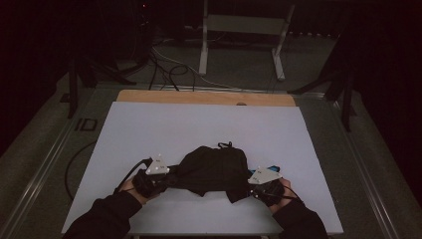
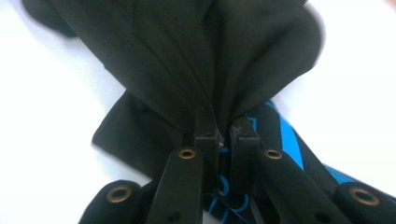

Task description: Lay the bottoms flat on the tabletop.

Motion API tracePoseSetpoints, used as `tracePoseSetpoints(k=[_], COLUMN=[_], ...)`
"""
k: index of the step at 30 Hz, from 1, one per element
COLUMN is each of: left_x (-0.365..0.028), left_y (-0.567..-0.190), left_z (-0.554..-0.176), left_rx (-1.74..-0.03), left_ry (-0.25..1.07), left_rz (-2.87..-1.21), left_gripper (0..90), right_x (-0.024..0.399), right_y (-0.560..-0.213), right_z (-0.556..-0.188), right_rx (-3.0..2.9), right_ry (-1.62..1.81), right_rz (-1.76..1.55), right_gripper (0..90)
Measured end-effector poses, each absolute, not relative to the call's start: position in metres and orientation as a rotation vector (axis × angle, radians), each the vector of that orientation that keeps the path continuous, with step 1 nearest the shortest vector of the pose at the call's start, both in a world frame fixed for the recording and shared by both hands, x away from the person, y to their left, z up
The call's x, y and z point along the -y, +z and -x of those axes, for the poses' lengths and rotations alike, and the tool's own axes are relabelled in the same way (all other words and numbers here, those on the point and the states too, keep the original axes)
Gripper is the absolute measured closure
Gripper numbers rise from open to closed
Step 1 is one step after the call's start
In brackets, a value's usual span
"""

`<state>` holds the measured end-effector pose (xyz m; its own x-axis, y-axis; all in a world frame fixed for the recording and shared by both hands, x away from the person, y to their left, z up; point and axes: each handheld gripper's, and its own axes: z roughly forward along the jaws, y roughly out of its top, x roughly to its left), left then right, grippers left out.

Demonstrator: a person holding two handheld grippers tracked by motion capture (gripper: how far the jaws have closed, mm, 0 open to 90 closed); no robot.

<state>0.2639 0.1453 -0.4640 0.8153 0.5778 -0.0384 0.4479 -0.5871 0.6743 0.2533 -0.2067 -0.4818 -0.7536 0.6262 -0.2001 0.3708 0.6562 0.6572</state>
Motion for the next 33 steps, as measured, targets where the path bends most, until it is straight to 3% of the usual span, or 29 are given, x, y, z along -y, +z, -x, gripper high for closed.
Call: tracePoseSetpoints(k=[14,22,24,25,27,30,33], left_x=[-0.139,-0.139,-0.140,-0.144,-0.148,-0.151,-0.153], left_y=[-0.492,-0.483,-0.478,-0.467,-0.456,-0.445,-0.432], left_z=[-0.244,-0.248,-0.249,-0.254,-0.261,-0.270,-0.295], left_rx=[-0.715,-0.718,-0.719,-0.732,-0.748,-0.767,-0.841], left_ry=[0.123,0.094,0.100,0.111,0.117,0.135,0.144], left_rz=[-2.377,-2.344,-2.332,-2.297,-2.259,-2.235,-2.192], left_gripper=[88.7,86.0,78.3,73.1,64.0,55.6,53.0], right_x=[0.215,0.215,0.216,0.219,0.223,0.227,0.234], right_y=[-0.496,-0.497,-0.496,-0.492,-0.486,-0.477,-0.461], right_z=[-0.243,-0.246,-0.246,-0.248,-0.250,-0.252,-0.258], right_rx=[-2.585,-2.613,-2.611,-2.587,-2.551,-2.492,-2.367], right_ry=[0.835,0.827,0.832,0.846,0.873,0.910,0.953], right_rz=[-0.799,-0.823,-0.824,-0.844,-0.855,-0.868,-0.896], right_gripper=[84.8,81.8,78.8,67.3,57.4,52.7,41.2])
